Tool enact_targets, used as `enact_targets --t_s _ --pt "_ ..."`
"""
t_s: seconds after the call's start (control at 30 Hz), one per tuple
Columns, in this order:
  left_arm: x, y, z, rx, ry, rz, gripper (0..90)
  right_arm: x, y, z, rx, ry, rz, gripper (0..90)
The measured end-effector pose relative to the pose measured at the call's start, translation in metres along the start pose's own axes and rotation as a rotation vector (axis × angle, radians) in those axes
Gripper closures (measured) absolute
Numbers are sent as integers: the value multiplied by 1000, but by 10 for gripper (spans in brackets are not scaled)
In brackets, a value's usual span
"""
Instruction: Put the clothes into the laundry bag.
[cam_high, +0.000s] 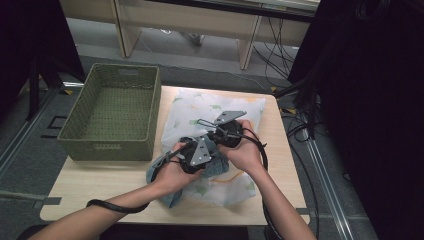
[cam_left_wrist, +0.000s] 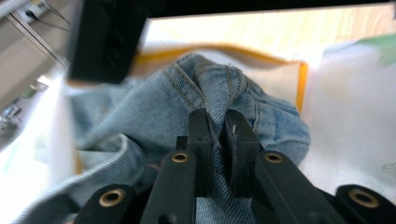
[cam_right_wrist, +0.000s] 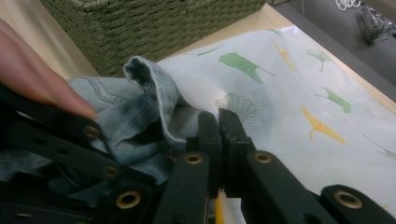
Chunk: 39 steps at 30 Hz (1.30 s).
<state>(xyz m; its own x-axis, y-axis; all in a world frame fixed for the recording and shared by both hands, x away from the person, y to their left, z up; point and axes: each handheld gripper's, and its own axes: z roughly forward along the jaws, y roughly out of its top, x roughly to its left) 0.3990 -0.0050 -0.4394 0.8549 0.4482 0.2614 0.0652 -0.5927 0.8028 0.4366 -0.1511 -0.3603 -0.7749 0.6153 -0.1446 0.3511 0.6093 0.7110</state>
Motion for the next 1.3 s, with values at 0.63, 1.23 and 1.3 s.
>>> enact_targets --t_s 0.63,1.23,1.3 --pt "7 -7 -18 -61 -1 -17 368 -12 -17 11 37 2 35 900" --pt "60 -83 -40 207 19 -312 378 -7 -14 13 45 -2 25 900" --pt "59 -83 -37 217 12 -308 442 -7 -14 14 48 -2 27 900"
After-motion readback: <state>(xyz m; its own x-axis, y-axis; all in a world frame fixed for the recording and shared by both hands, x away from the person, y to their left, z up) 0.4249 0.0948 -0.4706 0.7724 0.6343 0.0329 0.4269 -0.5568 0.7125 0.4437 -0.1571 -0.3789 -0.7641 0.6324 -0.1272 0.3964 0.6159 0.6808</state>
